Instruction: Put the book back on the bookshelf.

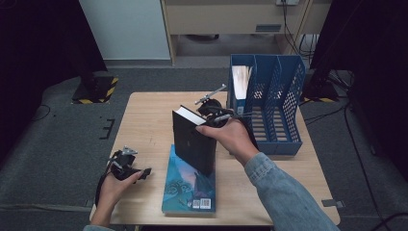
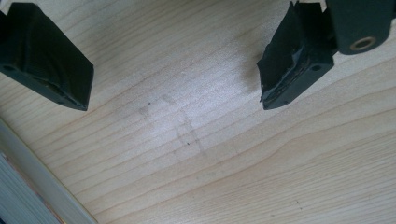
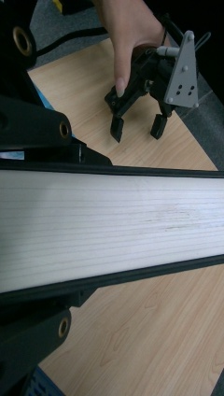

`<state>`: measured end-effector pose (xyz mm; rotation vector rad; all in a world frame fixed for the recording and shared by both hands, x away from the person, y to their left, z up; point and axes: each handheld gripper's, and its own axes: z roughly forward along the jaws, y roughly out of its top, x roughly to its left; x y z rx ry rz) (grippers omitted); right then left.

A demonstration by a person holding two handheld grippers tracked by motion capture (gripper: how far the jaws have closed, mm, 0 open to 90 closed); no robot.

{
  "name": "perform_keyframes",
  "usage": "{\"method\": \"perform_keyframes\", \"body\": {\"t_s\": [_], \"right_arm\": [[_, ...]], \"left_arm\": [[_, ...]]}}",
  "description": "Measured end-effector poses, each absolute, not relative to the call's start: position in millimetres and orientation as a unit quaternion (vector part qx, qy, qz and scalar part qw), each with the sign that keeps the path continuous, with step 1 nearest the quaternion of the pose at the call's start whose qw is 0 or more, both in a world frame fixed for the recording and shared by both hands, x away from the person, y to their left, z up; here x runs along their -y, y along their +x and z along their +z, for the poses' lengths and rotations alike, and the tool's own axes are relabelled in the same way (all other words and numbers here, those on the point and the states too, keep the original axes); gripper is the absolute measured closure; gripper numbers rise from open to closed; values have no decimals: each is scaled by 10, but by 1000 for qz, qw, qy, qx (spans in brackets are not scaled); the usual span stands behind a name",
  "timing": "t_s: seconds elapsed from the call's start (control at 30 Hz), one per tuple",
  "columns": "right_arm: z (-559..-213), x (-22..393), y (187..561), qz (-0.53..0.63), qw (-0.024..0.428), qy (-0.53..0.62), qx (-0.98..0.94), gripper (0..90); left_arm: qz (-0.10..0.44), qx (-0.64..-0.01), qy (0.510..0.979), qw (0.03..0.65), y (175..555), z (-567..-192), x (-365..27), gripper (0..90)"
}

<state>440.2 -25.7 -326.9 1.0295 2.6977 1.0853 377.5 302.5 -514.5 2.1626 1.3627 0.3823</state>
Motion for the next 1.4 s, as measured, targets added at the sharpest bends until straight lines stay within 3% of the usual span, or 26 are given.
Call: {"method": "perform_keyframes", "body": {"t_s": [0.77, 1.4], "right_arm": [[-3182, 630, 4142, 378, 36, 343, -859, 525], [-3092, 896, 3993, 391, 50, 351, -850, 525]], "left_arm": [[160, -497, 812, 262, 3760, -5255, -2986, 0], [172, -496, 804, 280, 3743, -5289, -3013, 0]]}}
